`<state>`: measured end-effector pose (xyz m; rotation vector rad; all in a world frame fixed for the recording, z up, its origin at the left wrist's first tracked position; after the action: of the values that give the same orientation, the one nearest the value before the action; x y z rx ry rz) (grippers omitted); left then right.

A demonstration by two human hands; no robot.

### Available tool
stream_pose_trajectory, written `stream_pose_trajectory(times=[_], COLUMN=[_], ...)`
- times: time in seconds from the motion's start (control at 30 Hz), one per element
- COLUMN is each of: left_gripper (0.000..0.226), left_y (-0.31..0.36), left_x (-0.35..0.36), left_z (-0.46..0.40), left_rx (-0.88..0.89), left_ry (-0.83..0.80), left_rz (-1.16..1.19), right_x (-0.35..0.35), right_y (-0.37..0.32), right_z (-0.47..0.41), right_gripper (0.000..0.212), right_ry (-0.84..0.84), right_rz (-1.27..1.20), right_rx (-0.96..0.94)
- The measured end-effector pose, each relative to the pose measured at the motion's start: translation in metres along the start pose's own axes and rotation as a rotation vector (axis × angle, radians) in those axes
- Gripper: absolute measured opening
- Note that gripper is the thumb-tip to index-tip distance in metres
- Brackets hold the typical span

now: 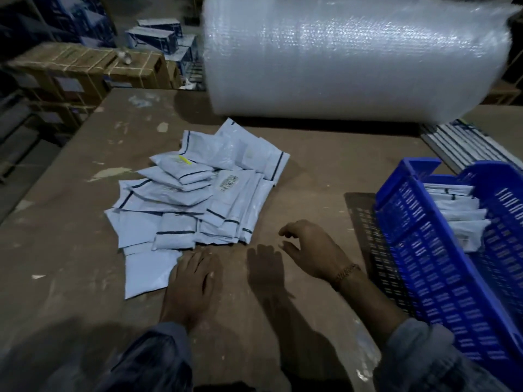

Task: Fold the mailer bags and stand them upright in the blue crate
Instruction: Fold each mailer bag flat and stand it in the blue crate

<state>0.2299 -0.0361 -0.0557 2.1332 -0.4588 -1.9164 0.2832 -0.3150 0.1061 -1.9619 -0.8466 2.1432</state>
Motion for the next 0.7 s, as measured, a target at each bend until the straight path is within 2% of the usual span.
stream_pose_trajectory(times=[0.13, 0.33, 0.43, 0.6, 0.7], left_gripper=[0.059, 0.052, 0.05, 0.051, 0.059], left_y=[0.006, 0.014, 0.014, 0.015, 0.013], left_x=[0.0, -0.01, -0.011, -0.012, -0.009], left_z=[-0.002, -0.002, -0.002, -0.001, -0.001], left_rx=[0.017, 0.063, 0.051, 0.033, 0.028], left_ry=[-0.035, -0.003, -0.001, -0.027, -0.071], left_rz=[-0.042, -0.089, -0.106, -0.134, -0.168], right_x=[0.039, 0.084, 0.104, 0.123, 0.133], right_y=[-0.023, -0.059, -0.06, -0.039, -0.036], right_z=[-0.033, -0.087, -0.108, -0.127, -0.129], right_gripper=[0.03, 0.031, 0.036, 0.028, 0.037], right_ry=[0.001, 0.013, 0.02, 0.06, 0.1], right_rz=[-0.078, -0.234, -0.363, -0.642, -0.771], right_rx=[0.026, 0.056, 0.173, 0.456, 0.565])
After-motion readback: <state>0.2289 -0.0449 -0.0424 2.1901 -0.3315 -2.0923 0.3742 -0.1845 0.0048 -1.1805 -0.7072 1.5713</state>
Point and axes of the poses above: each hand's wrist, its own z-axis away from the middle knuckle, its own x-axis out of the palm, y = z × x, the point moved 10 cm from there along -z, towards the middle knuckle, and after that the axes turned 2 degrees about -z, right-handed, at the moved point
